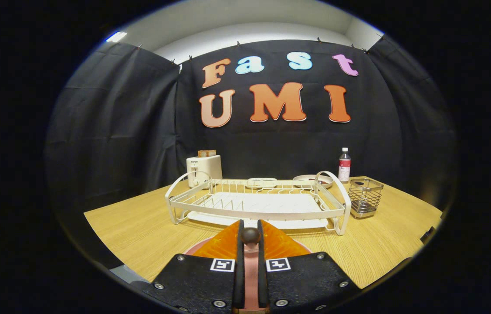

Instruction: Take the plate from the dish rack, then take the spoon from the basket and place it into the plate.

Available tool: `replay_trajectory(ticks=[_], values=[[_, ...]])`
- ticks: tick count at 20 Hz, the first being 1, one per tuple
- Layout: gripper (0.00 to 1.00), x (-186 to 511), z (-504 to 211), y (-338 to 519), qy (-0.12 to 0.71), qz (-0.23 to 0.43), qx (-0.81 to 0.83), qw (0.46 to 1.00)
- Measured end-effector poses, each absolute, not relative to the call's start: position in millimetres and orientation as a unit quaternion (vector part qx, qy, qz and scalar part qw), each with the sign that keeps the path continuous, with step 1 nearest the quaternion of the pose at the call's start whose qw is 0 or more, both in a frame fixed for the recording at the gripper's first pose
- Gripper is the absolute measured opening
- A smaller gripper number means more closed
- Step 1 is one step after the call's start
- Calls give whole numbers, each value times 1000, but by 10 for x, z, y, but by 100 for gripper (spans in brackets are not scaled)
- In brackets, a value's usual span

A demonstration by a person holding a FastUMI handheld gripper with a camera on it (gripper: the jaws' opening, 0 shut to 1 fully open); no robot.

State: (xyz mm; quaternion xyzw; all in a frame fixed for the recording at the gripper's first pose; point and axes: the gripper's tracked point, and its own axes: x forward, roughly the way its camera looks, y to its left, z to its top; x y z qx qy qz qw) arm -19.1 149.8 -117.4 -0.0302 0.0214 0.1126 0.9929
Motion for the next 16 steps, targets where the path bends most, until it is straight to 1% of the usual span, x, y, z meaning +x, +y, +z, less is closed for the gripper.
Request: replay_trajectory(ticks=[2, 3, 4, 6, 7, 8, 9, 10, 16], values=[[19, -242, -1174, 1469, 28, 113, -31, 993], [19, -231, -1174, 1432, 30, 109, -35, 993], [32, -234, -1187, 1392, 34, 104, -38, 993], [69, -235, -1221, 1319, 47, 99, -31, 994], [75, -262, -1217, 1300, 51, 97, -27, 994], [85, -263, -1193, 1259, 52, 94, -25, 994], [90, -279, -1152, 1211, 51, 90, -24, 994], [97, -282, -1096, 1170, 48, 87, -26, 995], [98, -191, -787, 754, 36, 58, -34, 997]])
